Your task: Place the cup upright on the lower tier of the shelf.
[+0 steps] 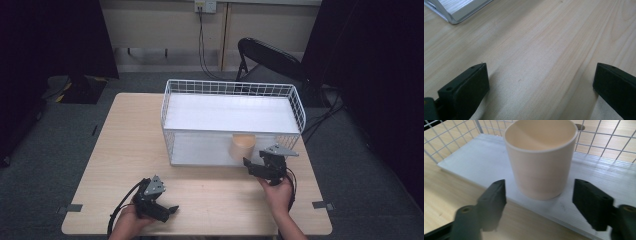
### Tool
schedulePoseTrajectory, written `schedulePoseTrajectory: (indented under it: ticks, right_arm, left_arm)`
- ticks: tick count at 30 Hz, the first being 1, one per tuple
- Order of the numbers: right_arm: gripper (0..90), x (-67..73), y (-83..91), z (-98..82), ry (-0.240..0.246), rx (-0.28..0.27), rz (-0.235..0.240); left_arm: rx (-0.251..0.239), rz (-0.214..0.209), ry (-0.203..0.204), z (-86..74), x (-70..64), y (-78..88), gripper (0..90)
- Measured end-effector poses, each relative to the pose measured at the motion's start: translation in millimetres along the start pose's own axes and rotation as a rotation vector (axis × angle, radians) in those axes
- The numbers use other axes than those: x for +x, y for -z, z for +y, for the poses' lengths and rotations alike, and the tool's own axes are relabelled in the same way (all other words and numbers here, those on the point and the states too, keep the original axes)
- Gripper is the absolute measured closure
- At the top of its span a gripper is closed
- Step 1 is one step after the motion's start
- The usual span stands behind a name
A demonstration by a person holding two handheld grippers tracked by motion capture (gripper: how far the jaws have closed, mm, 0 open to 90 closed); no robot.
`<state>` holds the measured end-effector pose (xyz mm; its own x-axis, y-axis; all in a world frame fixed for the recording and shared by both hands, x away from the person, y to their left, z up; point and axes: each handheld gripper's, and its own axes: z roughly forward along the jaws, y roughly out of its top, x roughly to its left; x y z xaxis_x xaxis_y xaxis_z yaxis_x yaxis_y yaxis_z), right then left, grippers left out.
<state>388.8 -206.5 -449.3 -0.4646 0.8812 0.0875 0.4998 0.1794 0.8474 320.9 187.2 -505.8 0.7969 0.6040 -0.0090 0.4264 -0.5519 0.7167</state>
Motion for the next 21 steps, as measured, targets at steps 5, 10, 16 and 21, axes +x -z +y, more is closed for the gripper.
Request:
schedulePoseTrajectory:
  ticks: [5, 10, 16, 21]
  right_arm:
    - [16.4, -1.3, 8.7, -3.8, 0.027, 0.008, 0.030]
    - [14.4, -3.7, 16.9, -12.4, 0.045, 0.020, 0.061]
    - [14.1, -12.2, 27.2, -23.0, 0.065, 0.047, 0.070]
    - [14.2, -21.5, 35.5, -31.9, 0.078, 0.061, 0.071]
  left_arm:
    - [0.000, 0.000, 0.000, 0.0, 0.0, 0.0, 0.0]
    - [0.000, -0.001, 0.002, 0.0, -0.1, 0.0, 0.0]
    - [0.000, 0.000, 0.000, 0.0, 0.0, 0.0, 0.0]
    - [-0.001, 0.000, 0.002, -0.1, -0.2, -0.1, 0.0]
